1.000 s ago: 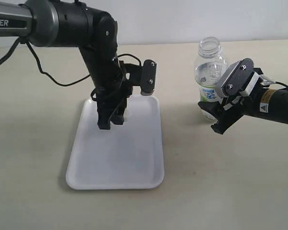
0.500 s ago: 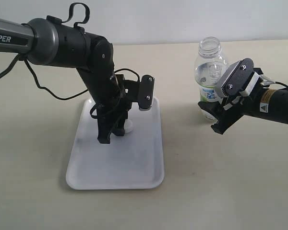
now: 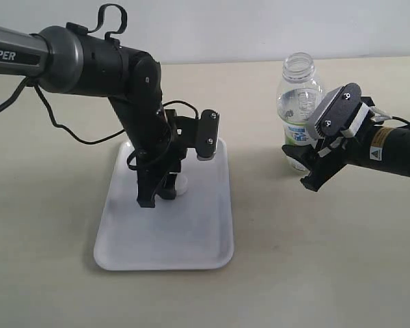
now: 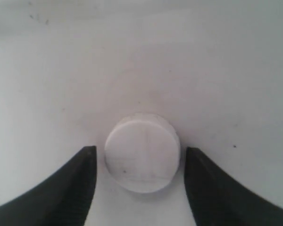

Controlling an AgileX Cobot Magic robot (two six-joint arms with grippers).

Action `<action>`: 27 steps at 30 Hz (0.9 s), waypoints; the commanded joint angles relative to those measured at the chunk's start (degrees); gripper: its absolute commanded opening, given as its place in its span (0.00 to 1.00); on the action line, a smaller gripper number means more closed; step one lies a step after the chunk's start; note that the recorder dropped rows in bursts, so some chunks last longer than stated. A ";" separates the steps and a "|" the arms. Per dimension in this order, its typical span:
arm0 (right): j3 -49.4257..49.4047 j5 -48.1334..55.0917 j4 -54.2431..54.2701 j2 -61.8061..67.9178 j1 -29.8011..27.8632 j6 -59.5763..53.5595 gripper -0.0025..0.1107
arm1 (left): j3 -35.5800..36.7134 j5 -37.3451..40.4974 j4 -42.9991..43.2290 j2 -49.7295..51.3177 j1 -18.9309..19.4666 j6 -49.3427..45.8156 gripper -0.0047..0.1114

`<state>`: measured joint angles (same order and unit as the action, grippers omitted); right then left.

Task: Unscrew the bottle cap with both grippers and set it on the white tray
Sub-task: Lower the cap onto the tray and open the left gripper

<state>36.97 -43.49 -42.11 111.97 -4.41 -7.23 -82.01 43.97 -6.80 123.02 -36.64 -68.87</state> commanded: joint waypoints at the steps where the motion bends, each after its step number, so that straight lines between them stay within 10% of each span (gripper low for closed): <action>1: 0.02 -1.31 0.11 -0.55 -0.29 -0.12 0.02 | 0.19 0.21 -1.07 -0.31 0.00 0.79 0.61; 27: 0.02 -7.76 -4.66 0.03 -0.29 21.83 0.02 | 0.04 0.26 -4.87 -10.87 0.00 6.57 0.63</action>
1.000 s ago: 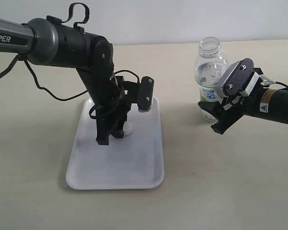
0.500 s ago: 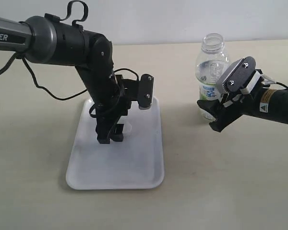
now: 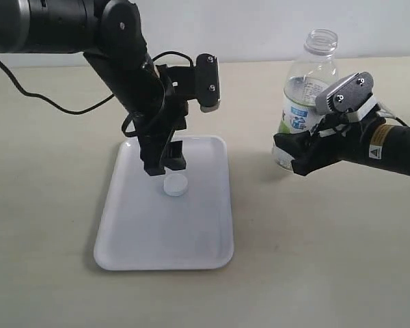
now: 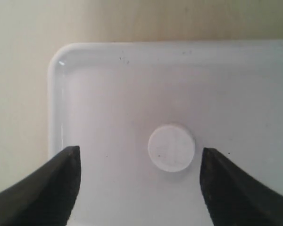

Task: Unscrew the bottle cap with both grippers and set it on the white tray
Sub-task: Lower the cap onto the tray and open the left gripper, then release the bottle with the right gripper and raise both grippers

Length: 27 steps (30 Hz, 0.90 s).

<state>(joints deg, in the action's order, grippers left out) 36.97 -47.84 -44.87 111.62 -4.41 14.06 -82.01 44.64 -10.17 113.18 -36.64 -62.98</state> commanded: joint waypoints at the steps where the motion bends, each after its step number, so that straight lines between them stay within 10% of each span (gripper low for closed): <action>1: 0.02 -3.56 -2.32 0.98 -0.29 0.11 0.02 | 0.04 -0.41 -1.64 -1.16 0.00 0.68 0.63; 10: 0.02 -4.76 -2.08 2.47 -0.29 -3.79 0.04 | 0.04 -1.38 -2.66 -1.40 0.00 0.91 0.63; 20: 0.02 -5.69 -1.55 2.47 -0.29 -3.47 0.66 | 0.04 -2.31 -2.65 -1.40 0.00 0.91 0.63; 27: 0.02 -6.93 -1.17 2.22 -0.29 -3.45 0.69 | 0.04 -2.31 -2.65 -1.40 0.00 0.91 0.63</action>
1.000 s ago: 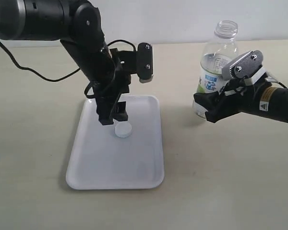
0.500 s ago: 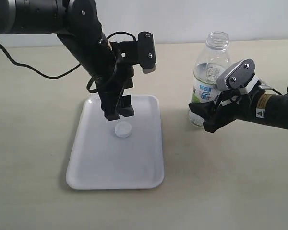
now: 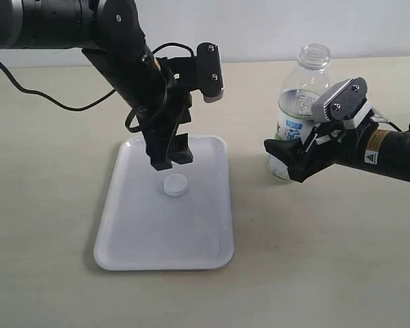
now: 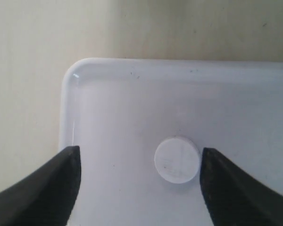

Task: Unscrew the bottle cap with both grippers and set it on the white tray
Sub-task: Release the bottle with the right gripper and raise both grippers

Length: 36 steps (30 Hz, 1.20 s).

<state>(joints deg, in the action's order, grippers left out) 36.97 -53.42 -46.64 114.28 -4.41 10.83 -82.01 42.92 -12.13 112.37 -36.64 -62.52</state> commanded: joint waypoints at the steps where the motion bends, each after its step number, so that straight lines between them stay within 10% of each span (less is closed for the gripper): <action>1: 0.02 -1.35 0.60 -0.55 -0.29 -0.21 0.69 | 0.04 -0.59 -0.69 -0.59 0.00 0.45 0.63; 36: 0.02 3.36 -0.38 -16.95 -0.29 11.97 0.69 | 0.04 -5.21 -0.58 -0.59 0.00 0.45 0.63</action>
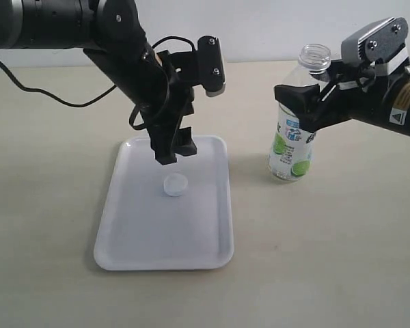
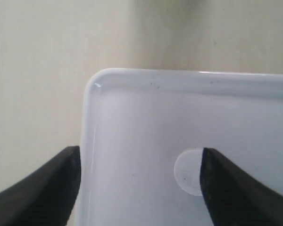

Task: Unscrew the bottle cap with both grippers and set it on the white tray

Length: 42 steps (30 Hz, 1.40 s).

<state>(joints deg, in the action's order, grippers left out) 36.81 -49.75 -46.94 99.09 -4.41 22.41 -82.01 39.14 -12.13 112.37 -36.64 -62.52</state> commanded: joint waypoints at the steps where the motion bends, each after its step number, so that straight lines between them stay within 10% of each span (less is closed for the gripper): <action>1: 0.18 -0.48 0.05 -2.58 -0.29 0.39 0.69 | 0.04 -1.69 -0.58 -0.59 0.00 0.45 0.63; 20: 0.18 1.52 -2.54 -22.19 -0.29 11.17 0.68 | 0.04 -2.62 -0.58 -0.64 0.00 0.82 0.63; 23: 0.18 7.53 -2.31 -24.90 -0.29 14.49 0.55 | 0.04 -3.41 -0.58 -0.64 0.00 1.46 0.62; 30: -0.30 19.14 -3.02 -30.54 -0.29 15.34 0.02 | 0.04 -5.65 -0.48 -0.73 0.00 2.62 0.29; 34: -2.55 19.26 -2.72 -31.73 -0.29 14.53 0.02 | 0.04 -5.75 0.01 -0.77 0.03 2.74 0.04; 42: -13.84 16.45 20.59 -36.56 -0.29 -3.89 0.02 | 0.17 -9.22 -6.75 -5.21 4.23 9.69 0.04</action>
<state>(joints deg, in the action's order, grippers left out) 26.92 -32.13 -37.36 65.13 -4.41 26.49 -82.01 31.73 -15.08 110.23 -34.79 -55.06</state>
